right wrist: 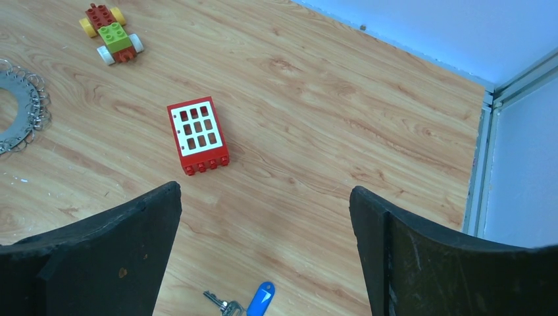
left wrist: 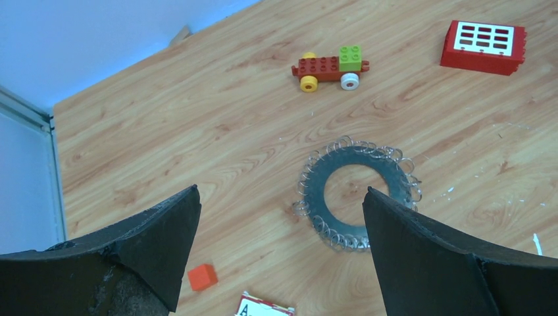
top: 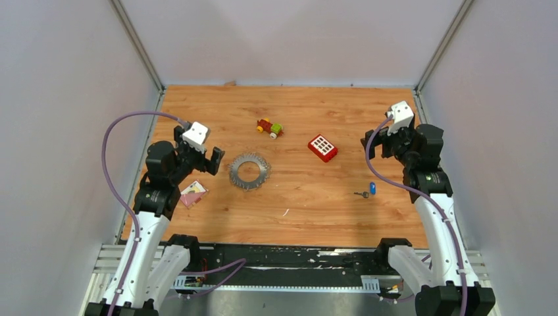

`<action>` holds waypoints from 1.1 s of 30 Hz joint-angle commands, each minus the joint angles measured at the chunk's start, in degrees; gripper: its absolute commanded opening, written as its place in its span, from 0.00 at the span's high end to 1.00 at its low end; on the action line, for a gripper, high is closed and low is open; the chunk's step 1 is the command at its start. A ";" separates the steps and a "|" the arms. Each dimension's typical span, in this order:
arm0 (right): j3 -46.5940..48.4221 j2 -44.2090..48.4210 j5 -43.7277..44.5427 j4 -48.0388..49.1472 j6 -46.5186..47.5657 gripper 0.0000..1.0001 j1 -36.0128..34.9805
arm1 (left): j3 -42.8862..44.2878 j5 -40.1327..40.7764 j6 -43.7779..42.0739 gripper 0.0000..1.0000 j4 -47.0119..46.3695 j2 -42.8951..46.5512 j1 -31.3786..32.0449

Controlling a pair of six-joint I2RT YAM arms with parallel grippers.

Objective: Put the keys on the keyring

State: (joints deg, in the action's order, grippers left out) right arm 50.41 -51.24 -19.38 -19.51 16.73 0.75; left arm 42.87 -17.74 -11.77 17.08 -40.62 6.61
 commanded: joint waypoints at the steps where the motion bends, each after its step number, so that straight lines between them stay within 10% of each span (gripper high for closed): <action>1: 0.62 0.77 -3.46 0.26 1.29 0.00 -0.34 | 0.88 -1.87 -1.51 0.00 0.12 0.01 -0.21; 14: 6.78 -2.43 -14.56 -10.50 6.20 0.00 -2.58 | 7.81 -5.40 -11.49 0.03 9.36 -9.25 -0.22; 33: -0.11 1.47 -13.77 -7.74 9.38 0.00 -6.79 | 23.29 1.23 -3.57 0.30 8.69 -47.66 7.97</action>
State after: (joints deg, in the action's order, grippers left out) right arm 50.52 -49.08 -34.26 -28.49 24.64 -4.56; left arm 60.62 -20.51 -15.55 25.39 -80.82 13.04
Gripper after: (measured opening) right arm 0.998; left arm 0.743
